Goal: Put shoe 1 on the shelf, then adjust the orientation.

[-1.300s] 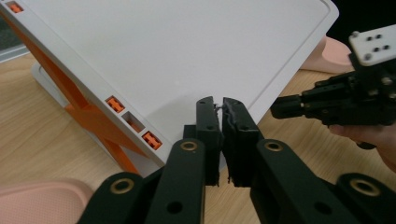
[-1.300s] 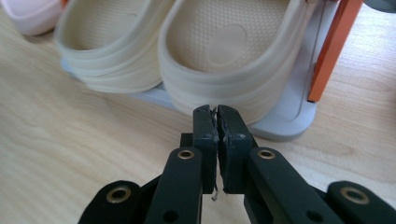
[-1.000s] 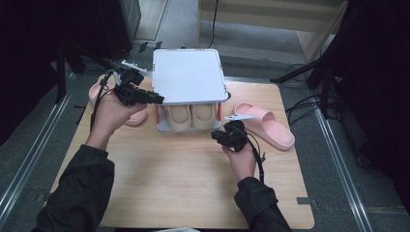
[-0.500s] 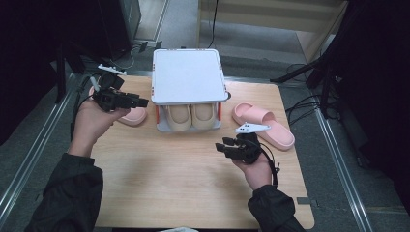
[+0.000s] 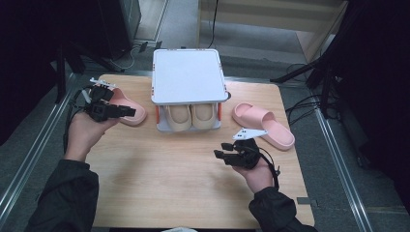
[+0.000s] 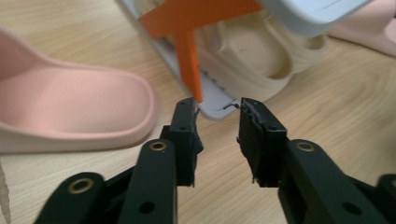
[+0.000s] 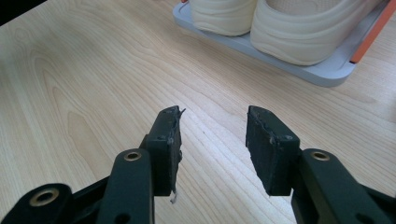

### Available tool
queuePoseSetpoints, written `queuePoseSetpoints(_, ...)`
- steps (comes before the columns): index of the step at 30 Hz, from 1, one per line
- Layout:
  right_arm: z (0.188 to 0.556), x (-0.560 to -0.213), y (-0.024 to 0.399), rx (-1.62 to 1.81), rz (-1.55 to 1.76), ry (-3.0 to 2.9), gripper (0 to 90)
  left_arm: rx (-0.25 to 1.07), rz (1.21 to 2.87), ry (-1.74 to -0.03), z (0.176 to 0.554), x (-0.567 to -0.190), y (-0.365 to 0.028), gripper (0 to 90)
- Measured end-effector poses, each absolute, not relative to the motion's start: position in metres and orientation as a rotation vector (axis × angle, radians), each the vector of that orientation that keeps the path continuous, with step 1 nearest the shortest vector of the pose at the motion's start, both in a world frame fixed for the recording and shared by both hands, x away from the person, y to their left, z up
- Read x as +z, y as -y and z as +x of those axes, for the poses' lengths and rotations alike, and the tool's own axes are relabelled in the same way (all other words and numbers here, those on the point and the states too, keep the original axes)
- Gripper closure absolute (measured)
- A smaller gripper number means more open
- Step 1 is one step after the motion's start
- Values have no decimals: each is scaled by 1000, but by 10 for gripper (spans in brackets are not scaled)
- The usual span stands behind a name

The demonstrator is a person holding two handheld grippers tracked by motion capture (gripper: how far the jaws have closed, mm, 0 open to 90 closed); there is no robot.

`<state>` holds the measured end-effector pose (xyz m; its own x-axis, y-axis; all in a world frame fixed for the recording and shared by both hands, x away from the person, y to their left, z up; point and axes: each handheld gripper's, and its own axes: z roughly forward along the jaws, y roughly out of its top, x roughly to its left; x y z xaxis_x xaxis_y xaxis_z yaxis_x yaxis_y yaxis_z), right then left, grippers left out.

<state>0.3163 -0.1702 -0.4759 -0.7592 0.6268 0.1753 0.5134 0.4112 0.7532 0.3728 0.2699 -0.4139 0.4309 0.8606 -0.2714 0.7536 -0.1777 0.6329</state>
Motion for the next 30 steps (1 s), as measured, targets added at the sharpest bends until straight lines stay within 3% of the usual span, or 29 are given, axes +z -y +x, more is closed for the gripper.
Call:
queuePoseSetpoints(16,310,-481,177,1240,1050,-2522,581,231,1985,-1463,413,-470,-289,882)
queuePoseSetpoints(30,305,-486,187,1210,1094,-2519,578,326,1922,-1607,443,-500,-317,890)
